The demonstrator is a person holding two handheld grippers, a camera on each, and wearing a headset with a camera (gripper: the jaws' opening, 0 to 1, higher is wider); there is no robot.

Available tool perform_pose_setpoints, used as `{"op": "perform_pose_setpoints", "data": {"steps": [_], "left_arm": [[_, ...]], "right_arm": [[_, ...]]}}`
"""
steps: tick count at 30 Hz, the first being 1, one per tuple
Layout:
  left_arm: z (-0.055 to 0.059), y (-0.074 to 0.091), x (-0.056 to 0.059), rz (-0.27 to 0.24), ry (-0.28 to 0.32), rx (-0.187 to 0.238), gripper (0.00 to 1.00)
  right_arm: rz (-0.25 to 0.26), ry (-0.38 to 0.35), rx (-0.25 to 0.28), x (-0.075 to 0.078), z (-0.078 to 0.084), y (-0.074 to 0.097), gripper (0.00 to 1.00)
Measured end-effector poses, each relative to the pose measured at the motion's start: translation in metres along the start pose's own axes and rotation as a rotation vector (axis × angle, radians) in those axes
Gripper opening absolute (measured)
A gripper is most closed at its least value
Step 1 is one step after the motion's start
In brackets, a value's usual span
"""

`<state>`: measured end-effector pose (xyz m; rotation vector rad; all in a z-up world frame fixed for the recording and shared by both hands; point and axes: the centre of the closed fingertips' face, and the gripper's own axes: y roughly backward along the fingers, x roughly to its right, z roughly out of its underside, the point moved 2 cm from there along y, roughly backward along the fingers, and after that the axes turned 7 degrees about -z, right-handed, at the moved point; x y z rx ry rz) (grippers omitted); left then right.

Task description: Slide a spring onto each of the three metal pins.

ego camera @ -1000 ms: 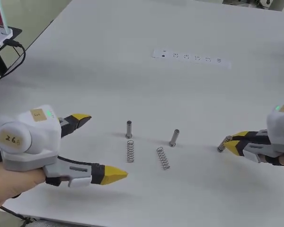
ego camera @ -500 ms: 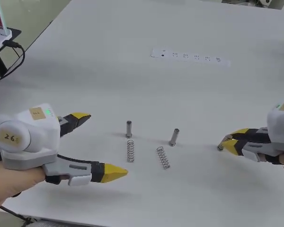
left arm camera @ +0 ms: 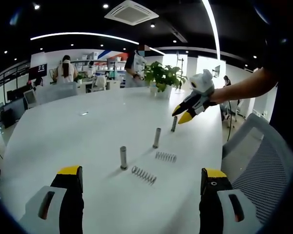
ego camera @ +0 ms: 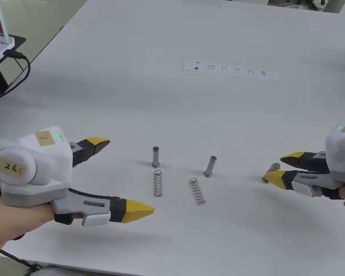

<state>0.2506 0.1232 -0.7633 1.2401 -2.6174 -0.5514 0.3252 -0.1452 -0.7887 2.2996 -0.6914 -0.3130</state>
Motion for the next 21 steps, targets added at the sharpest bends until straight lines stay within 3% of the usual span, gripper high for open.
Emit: {"op": "perform_pose_setpoints", "data": {"steps": [21], "left_arm": [[-0.002, 0.000, 0.003, 0.007, -0.005, -0.002, 0.98]], "right_arm": [[-0.002, 0.002, 0.066, -0.015, -0.017, 0.011, 0.45]]}}
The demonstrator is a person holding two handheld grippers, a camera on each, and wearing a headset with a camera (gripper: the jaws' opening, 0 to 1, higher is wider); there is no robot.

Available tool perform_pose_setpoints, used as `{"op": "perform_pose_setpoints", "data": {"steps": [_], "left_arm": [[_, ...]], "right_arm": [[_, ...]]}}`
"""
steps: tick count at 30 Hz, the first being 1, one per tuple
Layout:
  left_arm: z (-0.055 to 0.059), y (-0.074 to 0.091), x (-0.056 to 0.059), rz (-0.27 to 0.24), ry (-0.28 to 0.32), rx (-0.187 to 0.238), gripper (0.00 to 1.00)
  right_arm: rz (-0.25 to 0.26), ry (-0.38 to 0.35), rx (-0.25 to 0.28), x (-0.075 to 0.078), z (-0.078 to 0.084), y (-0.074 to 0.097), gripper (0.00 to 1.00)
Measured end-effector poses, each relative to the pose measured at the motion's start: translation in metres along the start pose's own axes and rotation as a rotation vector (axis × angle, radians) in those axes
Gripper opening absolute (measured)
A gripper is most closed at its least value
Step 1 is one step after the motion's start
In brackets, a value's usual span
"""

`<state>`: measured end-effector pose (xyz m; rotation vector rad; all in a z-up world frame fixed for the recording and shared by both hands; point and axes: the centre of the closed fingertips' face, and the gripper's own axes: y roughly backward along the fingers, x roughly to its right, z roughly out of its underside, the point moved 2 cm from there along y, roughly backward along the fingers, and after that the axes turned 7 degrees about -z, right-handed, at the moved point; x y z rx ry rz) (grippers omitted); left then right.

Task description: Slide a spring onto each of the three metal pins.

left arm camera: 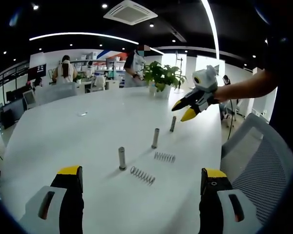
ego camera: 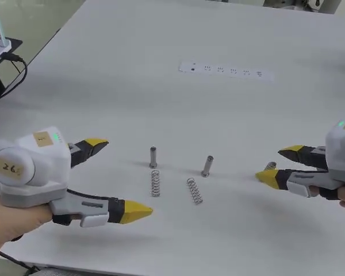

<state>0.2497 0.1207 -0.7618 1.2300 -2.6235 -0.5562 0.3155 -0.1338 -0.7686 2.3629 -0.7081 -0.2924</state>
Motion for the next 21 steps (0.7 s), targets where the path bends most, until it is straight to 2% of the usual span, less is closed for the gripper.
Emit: {"op": "perform_pose_setpoints", "data": {"steps": [10, 18, 21], "left_arm": [[-0.003, -0.001, 0.001, 0.005, -0.003, 0.006, 0.98], [-0.003, -0.002, 0.000, 0.008, -0.001, 0.006, 0.98], [-0.003, -0.002, 0.000, 0.007, -0.003, 0.005, 0.98]], "right_arm": [[-0.012, 0.013, 0.023, -0.008, -0.012, 0.007, 0.45], [-0.020, 0.054, 0.057, -0.020, -0.033, 0.010, 0.45], [-0.030, 0.046, 0.079, -0.025, -0.041, 0.010, 0.44]]}}
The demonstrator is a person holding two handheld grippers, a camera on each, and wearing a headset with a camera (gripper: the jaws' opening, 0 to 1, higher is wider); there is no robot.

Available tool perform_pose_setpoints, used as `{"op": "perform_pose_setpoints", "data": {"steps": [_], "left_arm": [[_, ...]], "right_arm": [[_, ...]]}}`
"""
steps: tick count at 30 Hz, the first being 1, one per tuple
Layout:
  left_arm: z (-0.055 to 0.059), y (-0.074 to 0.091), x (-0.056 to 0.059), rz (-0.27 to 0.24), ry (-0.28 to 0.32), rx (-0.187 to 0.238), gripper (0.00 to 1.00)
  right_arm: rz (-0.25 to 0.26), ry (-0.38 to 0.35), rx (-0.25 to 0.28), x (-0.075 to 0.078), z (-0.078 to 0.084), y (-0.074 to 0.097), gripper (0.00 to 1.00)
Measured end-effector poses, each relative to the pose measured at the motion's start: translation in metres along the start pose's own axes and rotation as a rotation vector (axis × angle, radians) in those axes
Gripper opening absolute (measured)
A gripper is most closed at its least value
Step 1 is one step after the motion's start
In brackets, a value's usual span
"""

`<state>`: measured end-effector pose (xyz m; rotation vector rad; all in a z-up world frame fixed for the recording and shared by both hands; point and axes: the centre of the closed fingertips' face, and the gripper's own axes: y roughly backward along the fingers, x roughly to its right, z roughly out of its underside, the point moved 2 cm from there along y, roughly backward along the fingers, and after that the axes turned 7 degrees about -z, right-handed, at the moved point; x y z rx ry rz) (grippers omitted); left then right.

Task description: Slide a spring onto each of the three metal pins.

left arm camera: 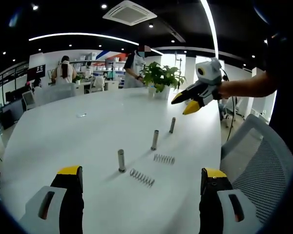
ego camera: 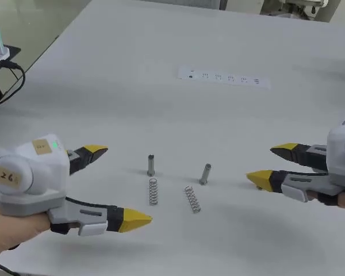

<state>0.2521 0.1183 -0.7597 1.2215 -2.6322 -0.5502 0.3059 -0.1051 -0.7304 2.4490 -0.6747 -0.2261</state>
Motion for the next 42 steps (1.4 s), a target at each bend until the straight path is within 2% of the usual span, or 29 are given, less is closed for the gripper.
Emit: {"op": "perform_pose_setpoints", "data": {"steps": [5, 13, 17, 25, 37, 39, 42], "left_arm": [[0.001, 0.000, 0.000, -0.002, 0.002, -0.002, 0.98], [0.000, 0.000, -0.002, -0.003, 0.006, -0.001, 0.98], [0.002, 0.000, -0.001, -0.003, 0.004, -0.006, 0.98], [0.003, 0.002, -0.001, -0.004, 0.005, -0.006, 0.98], [0.003, 0.002, -0.001, -0.005, 0.007, -0.003, 0.98], [0.003, 0.002, 0.000, -0.003, 0.006, -0.002, 0.98], [0.003, 0.002, 0.000, -0.002, 0.006, 0.000, 0.98]], "right_arm": [[-0.013, -0.012, 0.010, -0.008, -0.008, -0.002, 0.42], [-0.061, -0.054, 0.033, -0.026, -0.018, -0.003, 0.35], [-0.096, -0.081, 0.033, -0.037, -0.015, -0.009, 0.34], [-0.154, -0.095, -0.043, -0.060, 0.002, -0.029, 0.32], [-0.199, -0.096, -0.134, -0.076, 0.015, -0.060, 0.27], [-0.218, -0.093, -0.146, -0.081, 0.017, -0.066, 0.27], [-0.214, -0.083, -0.170, -0.082, 0.021, -0.074, 0.27]]}}
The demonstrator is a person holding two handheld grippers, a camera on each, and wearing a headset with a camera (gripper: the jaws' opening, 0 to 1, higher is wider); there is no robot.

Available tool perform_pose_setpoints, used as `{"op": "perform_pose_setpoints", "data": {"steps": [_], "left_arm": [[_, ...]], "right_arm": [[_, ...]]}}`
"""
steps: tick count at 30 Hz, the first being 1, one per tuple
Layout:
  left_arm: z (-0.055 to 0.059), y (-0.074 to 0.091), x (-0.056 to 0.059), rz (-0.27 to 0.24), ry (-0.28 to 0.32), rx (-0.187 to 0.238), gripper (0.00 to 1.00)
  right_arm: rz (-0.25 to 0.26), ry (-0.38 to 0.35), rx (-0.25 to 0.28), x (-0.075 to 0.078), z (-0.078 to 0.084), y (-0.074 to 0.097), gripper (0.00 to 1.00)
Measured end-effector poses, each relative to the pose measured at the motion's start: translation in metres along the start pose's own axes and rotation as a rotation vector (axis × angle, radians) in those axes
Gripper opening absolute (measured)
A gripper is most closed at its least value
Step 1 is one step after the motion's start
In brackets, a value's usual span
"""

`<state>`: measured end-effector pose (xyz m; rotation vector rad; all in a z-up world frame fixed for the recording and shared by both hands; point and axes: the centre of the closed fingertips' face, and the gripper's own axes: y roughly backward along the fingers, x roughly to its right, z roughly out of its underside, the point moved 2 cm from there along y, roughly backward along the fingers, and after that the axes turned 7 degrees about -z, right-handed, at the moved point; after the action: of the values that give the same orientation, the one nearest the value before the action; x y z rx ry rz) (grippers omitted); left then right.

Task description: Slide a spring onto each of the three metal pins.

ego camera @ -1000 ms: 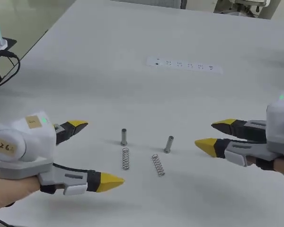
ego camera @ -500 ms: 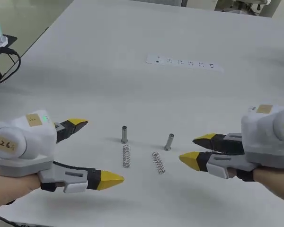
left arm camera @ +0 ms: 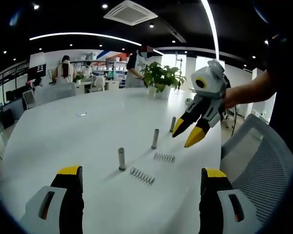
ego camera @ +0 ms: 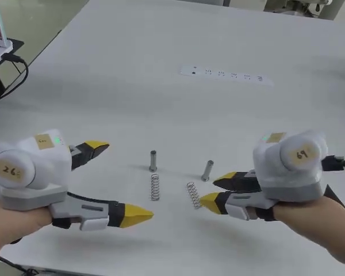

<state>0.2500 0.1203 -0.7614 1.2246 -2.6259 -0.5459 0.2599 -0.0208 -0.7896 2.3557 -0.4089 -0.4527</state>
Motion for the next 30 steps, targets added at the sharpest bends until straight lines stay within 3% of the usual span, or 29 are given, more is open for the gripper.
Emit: {"op": "perform_pose_setpoints", "data": {"steps": [10, 25, 29, 30], "left_arm": [[0.000, 0.001, -0.002, -0.003, 0.004, 0.002, 0.98], [0.001, 0.000, 0.000, 0.006, -0.001, -0.005, 0.98], [0.002, 0.001, 0.000, 0.006, -0.002, -0.007, 0.98], [0.002, 0.001, 0.000, 0.006, -0.001, -0.008, 0.98]], "right_arm": [[0.024, -0.007, -0.063, 0.006, 0.010, -0.023, 0.26], [0.049, -0.029, -0.110, 0.012, 0.019, -0.041, 0.20], [0.077, -0.026, -0.148, 0.016, 0.027, -0.042, 0.18], [0.075, -0.018, -0.132, 0.016, 0.025, -0.041, 0.17]]}}
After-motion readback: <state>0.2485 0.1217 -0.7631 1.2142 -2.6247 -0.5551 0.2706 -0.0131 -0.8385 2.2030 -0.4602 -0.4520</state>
